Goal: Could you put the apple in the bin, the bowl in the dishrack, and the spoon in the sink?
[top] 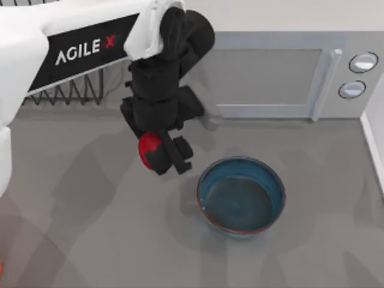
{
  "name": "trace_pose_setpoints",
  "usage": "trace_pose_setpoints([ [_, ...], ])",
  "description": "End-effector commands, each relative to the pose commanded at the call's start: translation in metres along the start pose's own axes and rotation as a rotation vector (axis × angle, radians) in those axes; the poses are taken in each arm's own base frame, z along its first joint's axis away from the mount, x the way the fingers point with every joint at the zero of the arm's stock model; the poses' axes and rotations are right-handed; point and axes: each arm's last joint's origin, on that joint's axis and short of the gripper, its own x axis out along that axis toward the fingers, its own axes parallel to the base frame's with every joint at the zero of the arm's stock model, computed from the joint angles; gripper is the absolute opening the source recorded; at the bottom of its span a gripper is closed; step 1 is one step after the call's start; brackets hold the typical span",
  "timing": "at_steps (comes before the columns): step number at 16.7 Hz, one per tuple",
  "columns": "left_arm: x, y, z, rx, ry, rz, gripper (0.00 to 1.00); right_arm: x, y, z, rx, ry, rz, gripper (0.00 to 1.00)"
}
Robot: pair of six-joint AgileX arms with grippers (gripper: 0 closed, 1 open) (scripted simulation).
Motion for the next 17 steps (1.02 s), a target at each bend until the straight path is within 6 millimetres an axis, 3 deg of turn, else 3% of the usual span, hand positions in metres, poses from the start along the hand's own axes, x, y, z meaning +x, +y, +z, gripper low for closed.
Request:
trace_pose_setpoints([
  [3,-0.023,-0.001,-0.004,-0.003,-0.008,0.004,0.00,0.000,0.000,0.000,0.000,0.000,0.000,1.00],
  [10,-0.025,0.006,-0.013,-0.061,-0.007,0.002,0.00,0.000,0.000,0.000,0.000,0.000,0.000,1.00],
  [13,-0.034,0.027,-0.046,-0.277,-0.016,0.000,0.00,0.000,0.000,0.000,0.000,0.000,0.000,1.00],
  [17,-0.049,0.057,-0.124,-0.764,-0.031,-0.007,0.00,0.000,0.000,0.000,0.000,0.000,0.000,1.00],
])
